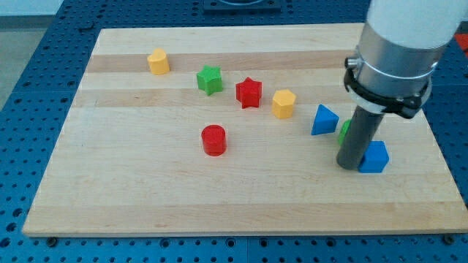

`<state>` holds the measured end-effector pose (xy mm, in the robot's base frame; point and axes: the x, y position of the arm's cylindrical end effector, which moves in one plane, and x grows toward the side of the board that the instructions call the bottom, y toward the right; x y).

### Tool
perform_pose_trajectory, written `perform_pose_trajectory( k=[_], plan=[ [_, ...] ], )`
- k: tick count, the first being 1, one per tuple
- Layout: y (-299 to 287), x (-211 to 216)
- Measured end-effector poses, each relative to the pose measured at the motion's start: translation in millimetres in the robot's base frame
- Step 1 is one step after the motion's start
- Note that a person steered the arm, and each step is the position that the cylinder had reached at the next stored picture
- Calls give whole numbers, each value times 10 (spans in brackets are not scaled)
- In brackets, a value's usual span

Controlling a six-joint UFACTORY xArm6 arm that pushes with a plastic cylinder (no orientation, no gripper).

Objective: Move the blue cube towards right

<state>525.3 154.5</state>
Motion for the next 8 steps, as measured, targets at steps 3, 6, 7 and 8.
perform_pose_trajectory(
  k=[3,6,7,8],
  plan=[
    [179,0],
    [342,0],
    [85,14],
    [-333,21]
  ],
)
